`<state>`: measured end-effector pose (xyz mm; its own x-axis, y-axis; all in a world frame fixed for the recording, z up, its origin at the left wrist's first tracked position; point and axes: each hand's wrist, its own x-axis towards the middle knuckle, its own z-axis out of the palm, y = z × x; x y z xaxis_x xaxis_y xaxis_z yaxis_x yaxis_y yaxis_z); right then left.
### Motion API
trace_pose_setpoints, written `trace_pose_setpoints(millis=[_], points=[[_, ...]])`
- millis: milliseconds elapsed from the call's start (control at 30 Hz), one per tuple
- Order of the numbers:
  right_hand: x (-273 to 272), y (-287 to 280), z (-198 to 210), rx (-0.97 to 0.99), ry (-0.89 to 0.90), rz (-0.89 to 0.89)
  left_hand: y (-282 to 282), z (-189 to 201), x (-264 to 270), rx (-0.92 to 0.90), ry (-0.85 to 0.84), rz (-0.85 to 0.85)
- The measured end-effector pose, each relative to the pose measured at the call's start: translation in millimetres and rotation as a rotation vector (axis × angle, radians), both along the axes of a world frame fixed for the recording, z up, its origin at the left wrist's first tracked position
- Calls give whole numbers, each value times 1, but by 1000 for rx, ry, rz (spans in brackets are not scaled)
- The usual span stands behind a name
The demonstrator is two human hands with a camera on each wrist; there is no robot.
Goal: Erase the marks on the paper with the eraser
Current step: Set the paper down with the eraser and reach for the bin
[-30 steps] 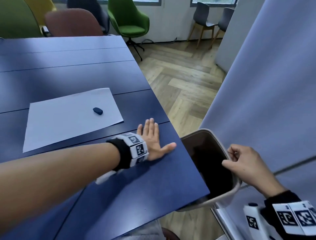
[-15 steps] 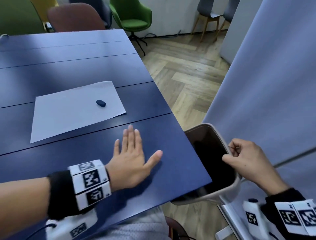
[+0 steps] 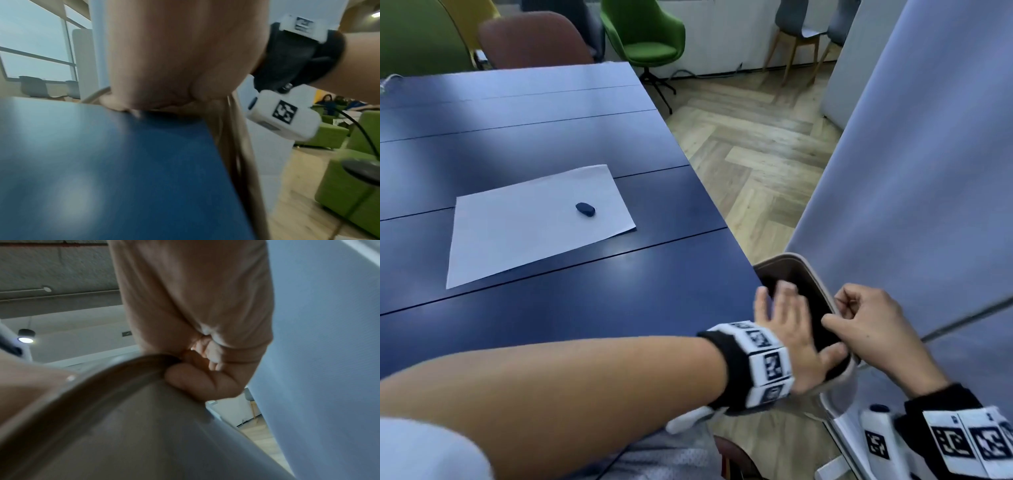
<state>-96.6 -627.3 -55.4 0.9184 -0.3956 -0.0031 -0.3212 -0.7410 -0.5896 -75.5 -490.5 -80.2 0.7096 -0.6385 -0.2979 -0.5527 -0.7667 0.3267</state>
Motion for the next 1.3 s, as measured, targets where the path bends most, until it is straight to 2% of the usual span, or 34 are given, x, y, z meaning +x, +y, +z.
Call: trace_pose_setpoints(millis=[67,133,200,300,433,533,600,800,867,933,1000,1067,1133,1233,1300], points=[[1,-6,-1,7,-9,-37,-16,10,11,-57,44,-56],[0,-13,-2,26,-15,-63,0,18,21,-93,61,-5],[-3,-15,-5,42,-16,-70,35,25,30,-111,26,101],[-5,-12,-10,45,-26,-53,108,32,24,14,-68,228],[-5,-10,-13,58,-14,-31,188,6,-39,117,-114,430],[-4,-9,-11,52,-9,-34,183,-26,-69,114,-152,482],[-3,-8,-10,40,-8,-30,155,-38,-68,76,-123,401],[0,-4,-15,51,-17,-52,66,-12,-36,53,-21,233],[3,-4,-19,65,-15,-52,38,-9,-26,32,6,41],[4,-8,-24,100,-8,-47,16,-8,-13,-88,64,-147],[4,-14,-30,140,2,-55,12,8,4,-158,155,-222],[2,-21,-34,191,10,-57,28,34,29,-167,172,-133],[-1,-22,-37,231,8,-52,58,51,62,-83,113,60],[-3,-20,-43,276,4,-37,101,44,110,114,-3,337],[-3,-19,-47,322,-2,-32,108,27,118,228,-21,339]])
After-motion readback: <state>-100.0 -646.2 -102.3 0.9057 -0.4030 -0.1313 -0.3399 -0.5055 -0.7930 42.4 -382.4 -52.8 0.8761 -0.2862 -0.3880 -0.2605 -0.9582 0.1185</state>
